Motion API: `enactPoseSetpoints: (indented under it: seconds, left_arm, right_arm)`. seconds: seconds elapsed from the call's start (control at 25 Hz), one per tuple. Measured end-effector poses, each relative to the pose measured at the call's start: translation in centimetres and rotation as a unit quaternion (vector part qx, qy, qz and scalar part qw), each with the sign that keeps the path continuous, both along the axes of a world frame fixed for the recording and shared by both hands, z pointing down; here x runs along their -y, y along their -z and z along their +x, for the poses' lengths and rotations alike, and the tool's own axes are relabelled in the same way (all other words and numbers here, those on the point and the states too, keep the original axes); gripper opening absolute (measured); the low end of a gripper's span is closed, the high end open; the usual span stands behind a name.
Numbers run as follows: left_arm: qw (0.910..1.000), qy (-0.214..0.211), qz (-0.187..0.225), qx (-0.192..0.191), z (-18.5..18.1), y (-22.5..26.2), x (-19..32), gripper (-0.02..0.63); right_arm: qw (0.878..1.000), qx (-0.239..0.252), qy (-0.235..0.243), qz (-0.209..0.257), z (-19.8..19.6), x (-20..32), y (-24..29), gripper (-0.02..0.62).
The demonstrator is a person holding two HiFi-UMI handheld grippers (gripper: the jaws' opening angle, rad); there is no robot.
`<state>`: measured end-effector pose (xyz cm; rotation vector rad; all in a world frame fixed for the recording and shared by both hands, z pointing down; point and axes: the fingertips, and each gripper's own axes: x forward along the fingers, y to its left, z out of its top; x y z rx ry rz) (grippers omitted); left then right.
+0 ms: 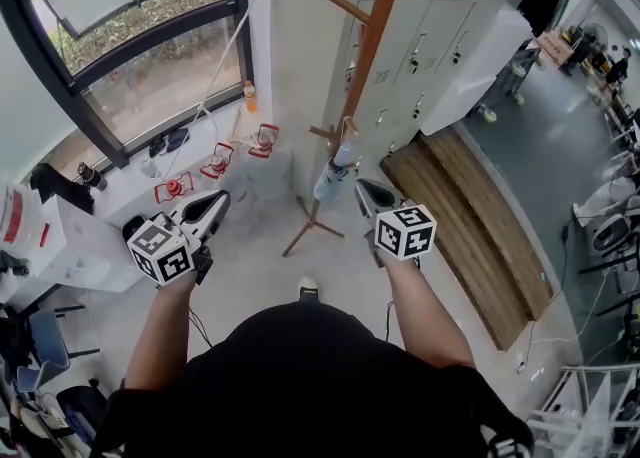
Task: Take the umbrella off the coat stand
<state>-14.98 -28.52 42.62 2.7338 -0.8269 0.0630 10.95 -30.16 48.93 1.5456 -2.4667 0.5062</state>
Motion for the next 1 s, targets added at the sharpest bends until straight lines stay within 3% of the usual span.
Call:
enactPoseSetpoints:
  seconds: [1.0]
  left_arm:
    - [0.9993,0.016,-0.033,-0.004,2.7,-2.6,8.1,0.023]
  right_arm:
    - [0.999,-0.02,-0.004,-0.033,3.1,9.6,-3.9,0.014]
